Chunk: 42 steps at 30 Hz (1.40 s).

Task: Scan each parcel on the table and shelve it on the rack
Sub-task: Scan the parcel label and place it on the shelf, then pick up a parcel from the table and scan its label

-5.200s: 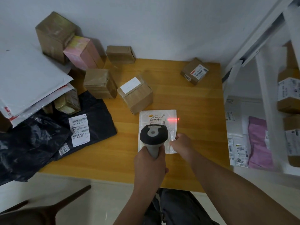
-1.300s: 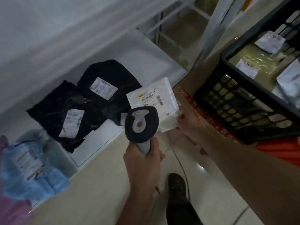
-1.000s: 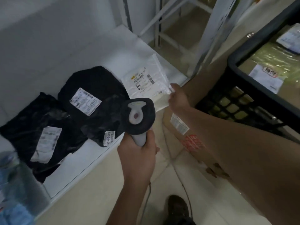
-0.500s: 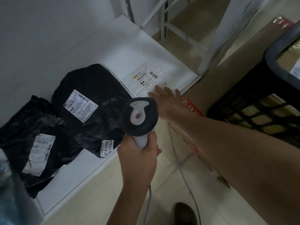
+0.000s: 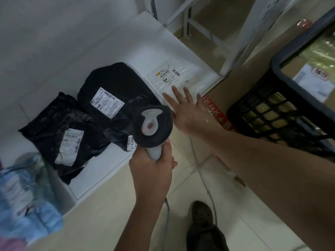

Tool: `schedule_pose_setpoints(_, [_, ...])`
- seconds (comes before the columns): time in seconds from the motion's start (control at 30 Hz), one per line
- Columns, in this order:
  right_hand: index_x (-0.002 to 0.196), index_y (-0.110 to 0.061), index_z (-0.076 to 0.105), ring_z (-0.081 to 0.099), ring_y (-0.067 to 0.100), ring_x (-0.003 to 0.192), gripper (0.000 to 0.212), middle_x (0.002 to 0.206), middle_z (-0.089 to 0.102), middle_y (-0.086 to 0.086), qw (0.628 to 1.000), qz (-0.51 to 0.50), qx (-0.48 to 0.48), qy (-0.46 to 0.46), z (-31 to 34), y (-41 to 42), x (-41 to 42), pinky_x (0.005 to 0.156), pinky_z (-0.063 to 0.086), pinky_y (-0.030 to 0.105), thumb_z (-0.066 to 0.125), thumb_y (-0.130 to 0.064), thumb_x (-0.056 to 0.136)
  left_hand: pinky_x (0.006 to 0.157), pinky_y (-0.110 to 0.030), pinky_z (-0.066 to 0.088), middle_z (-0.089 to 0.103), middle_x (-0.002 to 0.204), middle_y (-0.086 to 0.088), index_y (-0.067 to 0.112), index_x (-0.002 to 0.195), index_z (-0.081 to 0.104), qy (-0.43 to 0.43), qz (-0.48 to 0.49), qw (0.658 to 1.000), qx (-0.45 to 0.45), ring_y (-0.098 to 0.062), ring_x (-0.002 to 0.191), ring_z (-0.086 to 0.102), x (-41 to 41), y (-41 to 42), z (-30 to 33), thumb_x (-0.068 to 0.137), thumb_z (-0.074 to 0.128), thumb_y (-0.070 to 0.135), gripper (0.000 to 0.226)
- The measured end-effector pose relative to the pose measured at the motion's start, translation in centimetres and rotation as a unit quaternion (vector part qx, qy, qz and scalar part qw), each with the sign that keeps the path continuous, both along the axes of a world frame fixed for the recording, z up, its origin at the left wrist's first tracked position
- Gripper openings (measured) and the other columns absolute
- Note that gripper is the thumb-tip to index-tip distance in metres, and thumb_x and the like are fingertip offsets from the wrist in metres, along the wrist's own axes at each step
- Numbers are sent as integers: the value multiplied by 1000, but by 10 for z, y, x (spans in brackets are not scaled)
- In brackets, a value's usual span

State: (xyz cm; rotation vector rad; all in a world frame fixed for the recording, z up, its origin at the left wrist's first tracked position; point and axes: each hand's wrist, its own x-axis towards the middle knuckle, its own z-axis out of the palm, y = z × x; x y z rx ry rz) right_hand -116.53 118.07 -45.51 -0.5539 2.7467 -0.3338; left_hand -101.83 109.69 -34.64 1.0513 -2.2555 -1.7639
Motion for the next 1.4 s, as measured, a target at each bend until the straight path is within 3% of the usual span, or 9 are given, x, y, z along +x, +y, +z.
schedule_pose_setpoints(0.23, [154, -41, 6, -5, 26, 151, 58, 164, -2, -7, 999, 44, -3, -10, 113, -52, 97, 116, -3, 60, 33, -40, 103, 47, -12, 48, 66, 59, -12, -4, 82, 65, 9, 17, 1000, -21, -15, 47, 66, 90, -40, 98, 92, 65, 21, 26])
schedule_pose_setpoints(0.37, [154, -37, 9, 0, 26, 151, 58, 164, 4, -6, 998, 50, -7, -20, 163, -112, 170, 117, 1, 60, 35, -38, 103, 47, -18, 52, 66, 60, -11, -2, 82, 64, 25, 45, 998, -33, -12, 46, 65, 153, -90, 148, 93, 64, 21, 26])
schedule_pose_setpoints(0.5, [155, -33, 14, 6, 26, 150, 57, 162, 13, -4, 995, 97, 4, -23, 199, -180, 265, 118, 6, 60, 36, -37, 103, 48, -16, 52, 68, 64, -8, 0, 90, 65, 27, 87, 995, -39, -9, 47, 66, 233, -153, 190, 93, 64, 24, 25])
schedule_pose_setpoints(0.7, [155, -31, 14, 5, 24, 150, 53, 162, 13, -4, 975, 215, -4, -62, 253, -295, 418, 118, 4, 56, 31, -34, 104, 47, -11, 46, 69, 63, -8, -4, 81, 66, 25, 192, 980, -40, -9, 50, 67, 381, -257, 243, 90, 65, 15, 21])
schedule_pose_setpoints(0.87, [155, -30, 13, 4, 22, 150, 53, 162, 11, -5, 935, 349, -12, -68, 298, -407, 545, 119, 3, 52, 30, -36, 105, 47, -13, 48, 68, 56, -2, -1, 68, 68, 45, 295, 952, -62, -10, 51, 67, 513, -349, 289, 91, 64, 15, 28])
schedule_pose_setpoints(1.07, [150, -29, 27, 26, 26, 143, 48, 156, 30, 0, 884, 459, -64, -58, 346, -547, 686, 115, 24, 52, 33, -34, 102, 50, -16, 51, 67, 53, 2, 9, 60, 64, 58, 416, 900, -120, -11, 52, 67, 654, -458, 353, 92, 62, 14, 32])
schedule_pose_setpoints(1.23, [135, -19, 43, 54, 31, 112, 53, 124, 55, 12, 842, 525, -86, -87, 385, -639, 771, 93, 45, 44, 24, -35, 88, 52, -31, 53, 68, 55, -6, 2, 64, 65, 35, 525, 844, -102, -21, 53, 67, 735, -518, 374, 94, 58, 26, 39])
schedule_pose_setpoints(1.3, [132, -17, 44, 53, 34, 113, 53, 124, 54, 15, 831, 542, -80, -101, 393, -668, 793, 93, 45, 45, 22, -38, 89, 49, -25, 50, 67, 55, -7, 1, 66, 65, 33, 554, 827, -92, -18, 51, 67, 756, -535, 377, 95, 58, 27, 40])
schedule_pose_setpoints(1.4, [149, -19, 28, 31, 32, 138, 52, 151, 34, 13, 807, 576, -73, -107, 405, -709, 819, 112, 29, 47, 23, -37, 100, 44, -17, 47, 67, 56, -10, -2, 69, 64, 41, 587, 805, -72, -13, 49, 67, 781, -567, 383, 96, 58, 23, 37])
